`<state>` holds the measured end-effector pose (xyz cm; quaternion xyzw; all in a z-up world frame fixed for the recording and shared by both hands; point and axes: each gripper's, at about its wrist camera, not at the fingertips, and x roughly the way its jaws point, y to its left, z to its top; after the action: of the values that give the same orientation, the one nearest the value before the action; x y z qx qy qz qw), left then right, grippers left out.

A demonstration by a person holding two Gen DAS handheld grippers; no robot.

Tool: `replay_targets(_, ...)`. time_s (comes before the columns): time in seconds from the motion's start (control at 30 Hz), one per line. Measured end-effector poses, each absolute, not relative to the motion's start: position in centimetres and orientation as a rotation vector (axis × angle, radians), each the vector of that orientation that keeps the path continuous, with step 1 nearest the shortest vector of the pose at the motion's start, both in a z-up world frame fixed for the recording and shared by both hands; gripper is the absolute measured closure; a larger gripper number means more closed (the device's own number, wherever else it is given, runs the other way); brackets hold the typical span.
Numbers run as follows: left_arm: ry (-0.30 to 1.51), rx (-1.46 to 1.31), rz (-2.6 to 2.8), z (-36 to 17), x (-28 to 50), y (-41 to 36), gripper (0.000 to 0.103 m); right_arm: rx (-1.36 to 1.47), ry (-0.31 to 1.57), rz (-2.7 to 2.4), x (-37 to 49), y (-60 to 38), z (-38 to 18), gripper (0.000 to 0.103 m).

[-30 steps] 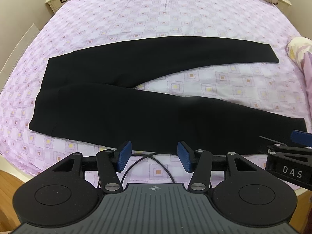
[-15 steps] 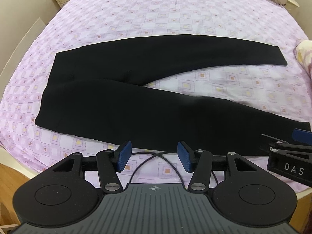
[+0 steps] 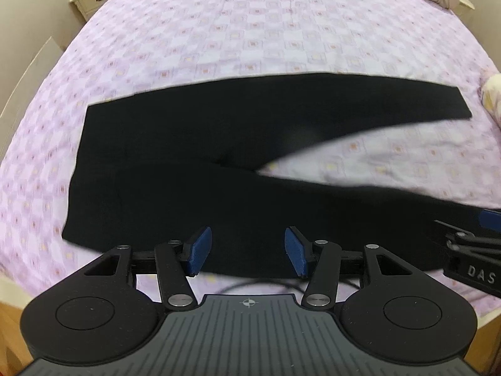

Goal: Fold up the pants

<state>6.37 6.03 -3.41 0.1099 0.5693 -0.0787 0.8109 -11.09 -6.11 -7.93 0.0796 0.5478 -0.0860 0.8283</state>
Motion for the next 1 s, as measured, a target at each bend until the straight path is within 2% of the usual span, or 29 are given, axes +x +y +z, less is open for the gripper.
replay_targets(0.17,1.204,0.244,-0.174,-4.5,10.2,8.6,0.053,0.025,1.115,-0.159,-8.3,-4.1,-8.4,0.026)
replay_targets(0.23,1.201,0.267,-0.17,-5.1,11.4,9.3,0.056,-0.013,1.137,-0.122,-6.6,-3.8,-9.2,0.031)
replay_targets(0.27,1.204,0.277,-0.166,-5.5,12.1,9.7,0.056,-0.021,1.145,-0.104,-5.8,-3.7,-9.5,0.043)
replay_targets(0.3,1.21,0.283,-0.162,-5.9,12.8,10.0,0.057,-0.027,1.153,-0.08,-4.8,-3.7,-9.8,0.06)
replay_targets(0.33,1.215,0.287,-0.157,-6.2,13.4,10.3,0.058,-0.032,1.159,-0.052,-3.8,-3.7,-10.3,0.065)
replay_targets(0.43,1.223,0.291,-0.126,-7.1,15.5,11.0,0.062,-0.045,1.169,0.023,-0.6,-4.4,-11.4,0.062)
replay_targets(0.47,1.224,0.288,-0.111,-7.3,16.1,11.1,0.063,-0.058,1.164,0.039,0.4,-4.8,-11.8,0.052)
replay_targets(0.5,1.224,0.282,-0.097,-7.3,16.6,11.2,0.063,-0.077,1.157,0.06,1.7,-5.3,-12.3,0.048)
replay_targets(0.6,1.237,0.251,-0.053,-7.5,17.9,11.4,0.064,-0.14,1.154,0.129,5.5,-6.4,-13.5,0.048)
replay_targets(0.8,1.297,0.212,-0.032,-8.9,19.8,10.5,0.072,-0.326,1.13,0.317,13.5,-8.4,-16.9,0.047)
replay_targets(1.0,1.327,0.197,-0.05,-10.3,21.5,9.5,0.072,-0.471,1.142,0.486,20.7,-9.3,-20.8,0.046)
